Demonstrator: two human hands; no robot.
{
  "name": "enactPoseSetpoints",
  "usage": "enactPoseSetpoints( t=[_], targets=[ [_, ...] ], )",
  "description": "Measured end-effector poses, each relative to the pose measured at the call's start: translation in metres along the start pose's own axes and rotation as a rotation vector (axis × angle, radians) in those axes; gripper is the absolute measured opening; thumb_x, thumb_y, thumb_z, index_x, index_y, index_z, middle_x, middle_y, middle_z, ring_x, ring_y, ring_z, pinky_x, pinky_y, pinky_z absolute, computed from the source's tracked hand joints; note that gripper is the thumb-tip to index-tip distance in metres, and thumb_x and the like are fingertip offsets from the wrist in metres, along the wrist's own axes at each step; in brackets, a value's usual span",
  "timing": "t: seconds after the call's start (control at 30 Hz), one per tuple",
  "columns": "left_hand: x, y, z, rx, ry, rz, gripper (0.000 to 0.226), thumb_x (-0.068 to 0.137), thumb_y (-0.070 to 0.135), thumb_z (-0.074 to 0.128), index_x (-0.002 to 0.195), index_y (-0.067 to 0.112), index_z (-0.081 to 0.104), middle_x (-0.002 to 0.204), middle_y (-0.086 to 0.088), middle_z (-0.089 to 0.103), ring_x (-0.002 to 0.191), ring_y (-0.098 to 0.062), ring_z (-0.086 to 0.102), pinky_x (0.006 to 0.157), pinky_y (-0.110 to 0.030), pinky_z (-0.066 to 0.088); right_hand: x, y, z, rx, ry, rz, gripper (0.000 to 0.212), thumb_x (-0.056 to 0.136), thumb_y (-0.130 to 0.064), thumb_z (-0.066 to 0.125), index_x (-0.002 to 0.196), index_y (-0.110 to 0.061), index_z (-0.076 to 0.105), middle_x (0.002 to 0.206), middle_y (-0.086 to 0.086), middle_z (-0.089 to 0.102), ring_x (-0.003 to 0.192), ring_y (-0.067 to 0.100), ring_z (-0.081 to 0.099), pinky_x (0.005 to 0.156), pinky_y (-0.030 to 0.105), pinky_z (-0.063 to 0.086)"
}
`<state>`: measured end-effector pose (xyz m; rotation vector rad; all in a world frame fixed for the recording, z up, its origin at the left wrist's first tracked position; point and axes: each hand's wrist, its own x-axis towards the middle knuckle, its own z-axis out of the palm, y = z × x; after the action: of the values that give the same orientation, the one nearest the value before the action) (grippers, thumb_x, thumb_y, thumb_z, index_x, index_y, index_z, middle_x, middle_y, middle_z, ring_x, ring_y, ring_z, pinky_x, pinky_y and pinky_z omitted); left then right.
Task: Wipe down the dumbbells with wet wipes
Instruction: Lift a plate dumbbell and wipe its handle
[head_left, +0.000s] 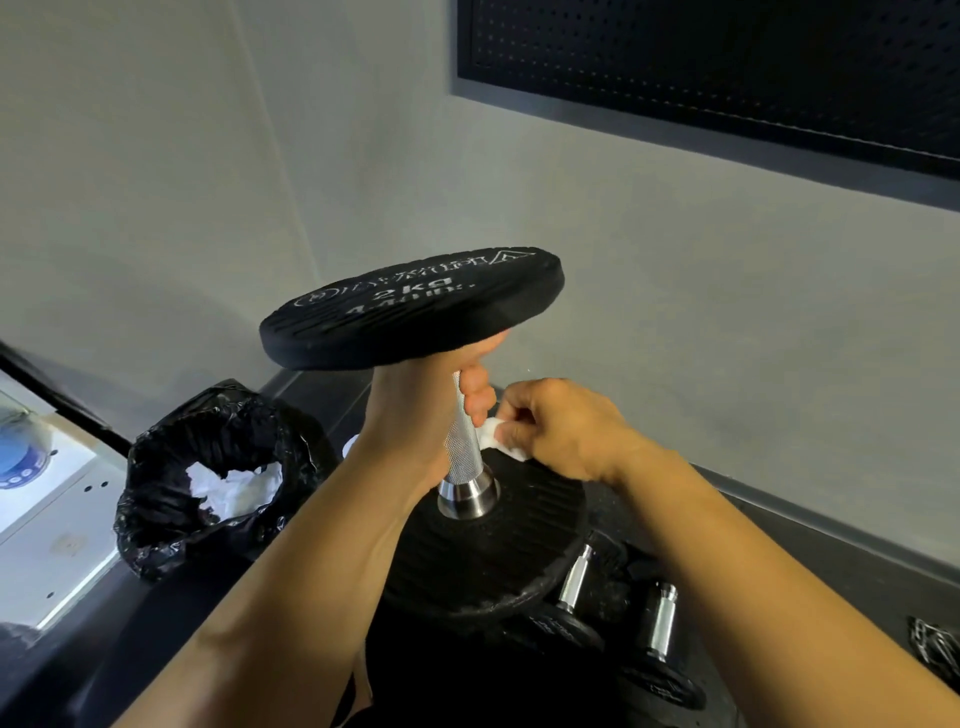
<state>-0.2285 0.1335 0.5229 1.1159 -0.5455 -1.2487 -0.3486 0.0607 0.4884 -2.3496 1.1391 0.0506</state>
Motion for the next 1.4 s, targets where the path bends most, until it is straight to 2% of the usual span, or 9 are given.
enactPoseSetpoints(
  t=[0.1,0.23,0.37,0.47,0.57,0.7,0.8,1.0,1.4],
  targets=[
    [0.0,0.0,-0.003,0.002,-0.039,0.01,0.044,0.082,0.012,0.064,0.056,0.021,0.029,0.05,0.004,0.024,0.043,-0.01,0.024,0.042,-0.02,0.025,0.011,0.009,0.003,0.238,-0.079,0.102,0.018,0.091,-0.024,0.059,0.073,-0.024,0.055,0.076,-0.003,0.058,0.077,0.018,0.055,0.07,0.032,0.047],
    [0.0,0.007,-0.007,-0.049,-0.121,0.002,0.039,0.074,0.014,0.061,0.051,0.02,0.031,0.046,0.004,0.028,0.042,-0.011,0.027,0.043,-0.021,0.028,0.008,0.016,0.001,0.555,-0.123,0.264,0.022,0.091,-0.016,0.059,0.068,-0.017,0.059,0.067,0.009,0.051,0.054,0.017,0.044,0.047,0.024,0.037],
    [0.007,0.009,-0.001,-0.117,0.202,0.096,0.033,0.084,0.007,0.059,0.056,0.019,0.044,0.048,0.005,0.039,0.041,-0.009,0.039,0.043,-0.02,0.037,0.001,0.018,-0.006,0.747,0.157,0.41,0.021,0.08,-0.007,0.066,0.062,-0.014,0.06,0.062,0.008,0.056,0.059,0.022,0.05,0.059,0.03,0.041],
    [0.011,0.009,0.004,-0.072,0.523,0.182,0.02,0.081,0.011,0.067,0.075,0.015,0.048,0.055,0.006,0.048,0.05,-0.01,0.048,0.054,-0.025,0.045,-0.011,0.009,-0.018,0.632,0.339,0.388,0.016,0.079,-0.014,0.066,0.066,-0.011,0.058,0.06,0.006,0.056,0.058,0.023,0.049,0.057,0.03,0.039],
    [0.015,0.012,0.002,-0.091,0.603,0.184,0.019,0.079,0.01,0.069,0.078,0.013,0.05,0.054,0.008,0.046,0.049,-0.009,0.046,0.051,-0.024,0.043,-0.026,-0.001,-0.018,0.499,0.394,0.32,0.02,0.085,-0.026,0.063,0.073,-0.011,0.058,0.069,0.009,0.065,0.066,0.029,0.06,0.061,0.036,0.049],
    [0.015,0.014,-0.006,-0.058,0.44,0.189,0.034,0.078,0.0,0.06,0.062,0.017,0.035,0.048,0.007,0.031,0.042,-0.009,0.03,0.043,-0.022,0.028,-0.039,-0.005,-0.021,0.409,0.175,0.228,0.019,0.086,-0.031,0.064,0.072,-0.018,0.06,0.073,0.004,0.069,0.065,0.024,0.061,0.07,0.041,0.055],
    [0.013,0.014,-0.009,-0.036,0.362,0.177,0.033,0.077,-0.002,0.056,0.059,0.016,0.034,0.05,0.005,0.03,0.044,-0.011,0.03,0.043,-0.022,0.027,-0.046,-0.016,-0.031,0.075,0.234,0.033,0.009,0.085,-0.037,0.066,0.082,-0.028,0.068,0.091,-0.006,0.055,0.09,0.013,0.05,0.076,0.029,0.043],
    [0.009,0.014,-0.009,0.033,0.198,0.161,0.043,0.078,-0.005,0.047,0.044,0.018,0.038,0.049,0.004,0.029,0.046,-0.012,0.027,0.046,-0.024,0.025,-0.04,-0.031,-0.019,-0.16,0.034,-0.197,0.007,0.087,-0.032,0.059,0.091,-0.027,0.063,0.095,-0.011,0.063,0.088,0.014,0.058,0.077,0.03,0.046],
    [0.0,0.018,-0.013,-0.095,-0.238,0.046,0.028,0.06,0.003,0.043,0.041,0.019,0.03,0.041,0.006,0.027,0.036,-0.008,0.028,0.04,-0.019,0.031,0.015,0.003,-0.008,0.327,-0.152,0.017,0.012,0.088,-0.019,0.065,0.077,-0.014,0.063,0.07,0.001,0.057,0.068,0.015,0.053,0.073,0.038,0.05]
  ],
)
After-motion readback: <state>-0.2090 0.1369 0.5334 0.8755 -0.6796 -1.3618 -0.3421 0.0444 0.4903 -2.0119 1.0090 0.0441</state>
